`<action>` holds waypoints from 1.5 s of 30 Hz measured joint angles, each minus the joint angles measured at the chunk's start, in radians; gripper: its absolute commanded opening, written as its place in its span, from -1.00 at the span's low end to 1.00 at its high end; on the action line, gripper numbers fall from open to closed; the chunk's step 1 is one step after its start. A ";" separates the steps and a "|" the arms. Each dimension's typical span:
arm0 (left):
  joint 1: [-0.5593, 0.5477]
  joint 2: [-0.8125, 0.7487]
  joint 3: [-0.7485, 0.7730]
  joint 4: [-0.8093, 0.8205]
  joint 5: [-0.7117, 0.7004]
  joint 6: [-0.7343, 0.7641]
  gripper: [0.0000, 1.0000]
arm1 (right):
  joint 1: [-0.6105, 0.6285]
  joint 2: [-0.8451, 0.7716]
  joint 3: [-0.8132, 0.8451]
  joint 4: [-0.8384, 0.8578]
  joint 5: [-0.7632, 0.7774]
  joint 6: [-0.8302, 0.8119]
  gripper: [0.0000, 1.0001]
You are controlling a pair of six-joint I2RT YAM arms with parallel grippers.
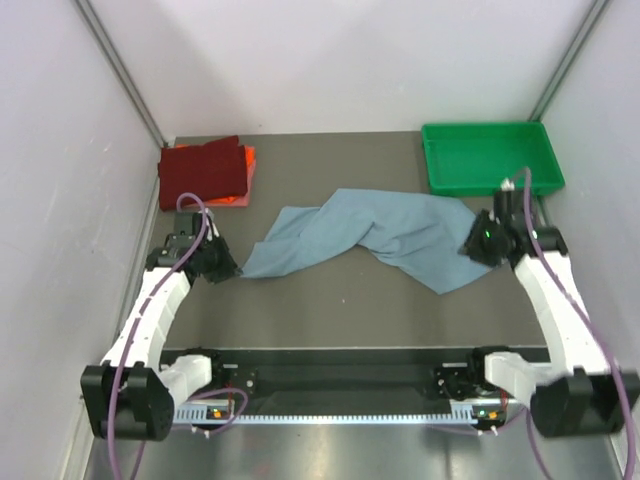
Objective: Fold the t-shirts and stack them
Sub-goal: Flatten the tshirt out
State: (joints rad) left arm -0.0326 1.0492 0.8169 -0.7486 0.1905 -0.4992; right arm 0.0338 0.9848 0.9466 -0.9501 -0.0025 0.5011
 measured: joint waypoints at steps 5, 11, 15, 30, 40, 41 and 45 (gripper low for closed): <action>0.000 0.031 -0.010 0.032 -0.013 -0.005 -1.00 | 0.103 0.299 0.228 0.137 0.066 -0.003 -0.24; 0.000 0.100 -0.011 0.058 -0.081 -0.016 -1.00 | 0.269 0.771 0.672 0.254 0.097 -0.072 -0.19; 0.002 0.159 0.015 0.056 -0.128 -0.030 -1.00 | 0.331 1.031 0.878 0.311 0.046 -0.141 -0.17; 0.013 0.166 0.125 0.021 -0.278 -0.010 -1.00 | 0.570 0.885 0.319 0.438 0.100 -0.137 -0.49; 0.015 0.123 0.086 0.047 -0.215 0.008 -1.00 | 0.718 0.533 0.012 0.373 0.327 0.043 -0.05; 0.016 0.114 0.070 0.049 -0.202 0.008 -1.00 | 0.710 0.519 0.032 0.352 0.351 0.071 -0.03; 0.017 0.098 0.023 0.061 -0.144 0.005 -1.00 | 0.621 0.544 0.203 0.269 0.368 0.180 -0.08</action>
State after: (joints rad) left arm -0.0158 1.1477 0.8394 -0.6876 0.0467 -0.4942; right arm 0.6548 1.5291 1.1492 -0.6811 0.3653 0.6811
